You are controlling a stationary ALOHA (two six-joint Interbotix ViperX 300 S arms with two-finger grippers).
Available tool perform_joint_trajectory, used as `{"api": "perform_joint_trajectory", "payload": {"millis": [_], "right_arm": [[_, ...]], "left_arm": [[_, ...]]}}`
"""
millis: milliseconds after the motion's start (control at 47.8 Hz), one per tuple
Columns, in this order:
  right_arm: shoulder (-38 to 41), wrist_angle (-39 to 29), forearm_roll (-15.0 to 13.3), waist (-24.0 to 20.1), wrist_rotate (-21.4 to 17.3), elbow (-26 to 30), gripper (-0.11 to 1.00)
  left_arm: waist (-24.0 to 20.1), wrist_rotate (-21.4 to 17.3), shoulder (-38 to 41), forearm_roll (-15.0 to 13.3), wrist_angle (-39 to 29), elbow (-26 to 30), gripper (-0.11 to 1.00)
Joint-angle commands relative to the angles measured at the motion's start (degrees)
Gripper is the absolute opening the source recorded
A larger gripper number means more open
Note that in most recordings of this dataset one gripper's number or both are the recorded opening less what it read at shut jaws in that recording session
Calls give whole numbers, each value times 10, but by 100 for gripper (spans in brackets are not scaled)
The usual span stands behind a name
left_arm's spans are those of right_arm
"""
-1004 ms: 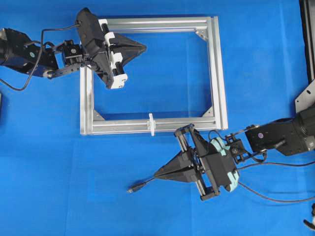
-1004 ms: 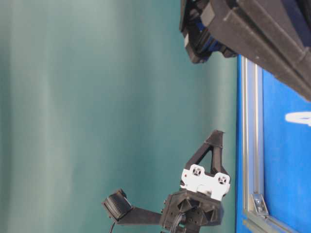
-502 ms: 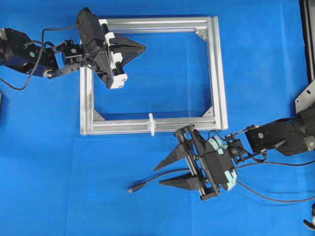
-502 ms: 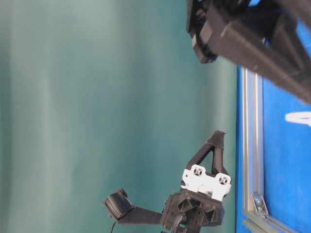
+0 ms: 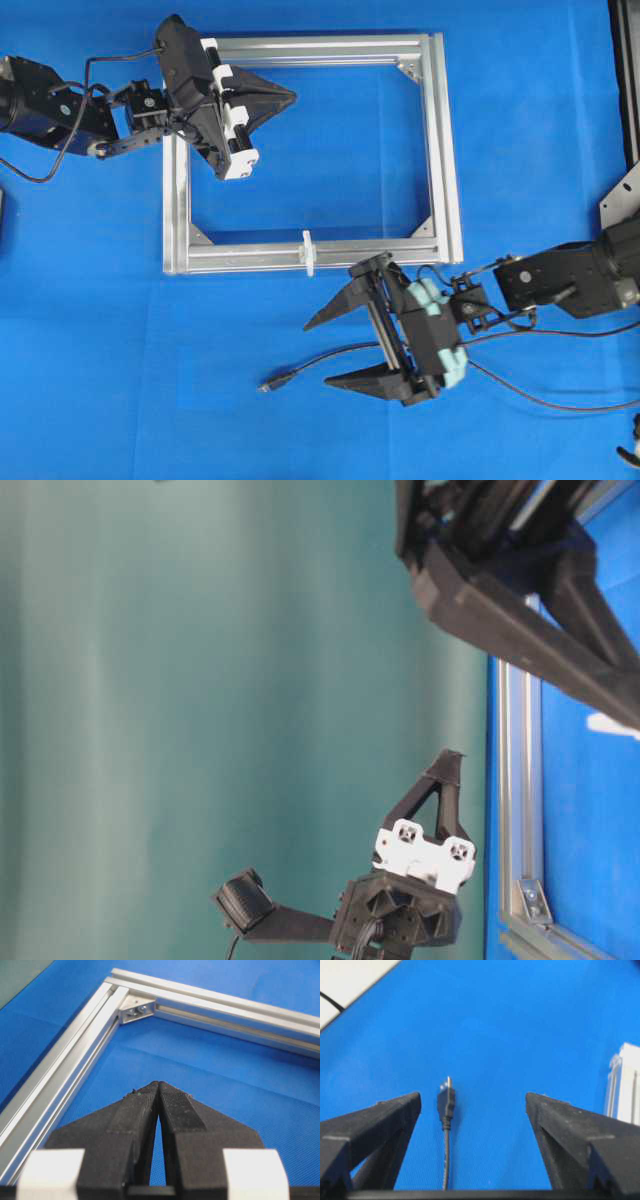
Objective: Insert the wire through the string loop located in the center.
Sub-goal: 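Open the right gripper and lower it over the black USB cable end, then close the right gripper on the cable just behind the USB plug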
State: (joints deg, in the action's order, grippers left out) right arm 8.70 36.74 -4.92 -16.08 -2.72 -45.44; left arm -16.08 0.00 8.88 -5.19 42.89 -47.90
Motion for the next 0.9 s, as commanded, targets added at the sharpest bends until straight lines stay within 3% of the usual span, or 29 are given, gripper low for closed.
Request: {"api": "perform_joint_trajectory", "payload": {"millis": [0, 523, 878], "right_arm": [[6, -20, 4, -3, -2, 22, 90], [110, -22, 22, -4, -22, 60, 88], [116, -11, 22, -4, -25, 61, 78]], "left_arm": [[-2, -1, -18, 2, 4, 6, 0], [-3, -1, -18, 1, -2, 4, 0], [-3, -1, -18, 2, -9, 4, 0]]}}
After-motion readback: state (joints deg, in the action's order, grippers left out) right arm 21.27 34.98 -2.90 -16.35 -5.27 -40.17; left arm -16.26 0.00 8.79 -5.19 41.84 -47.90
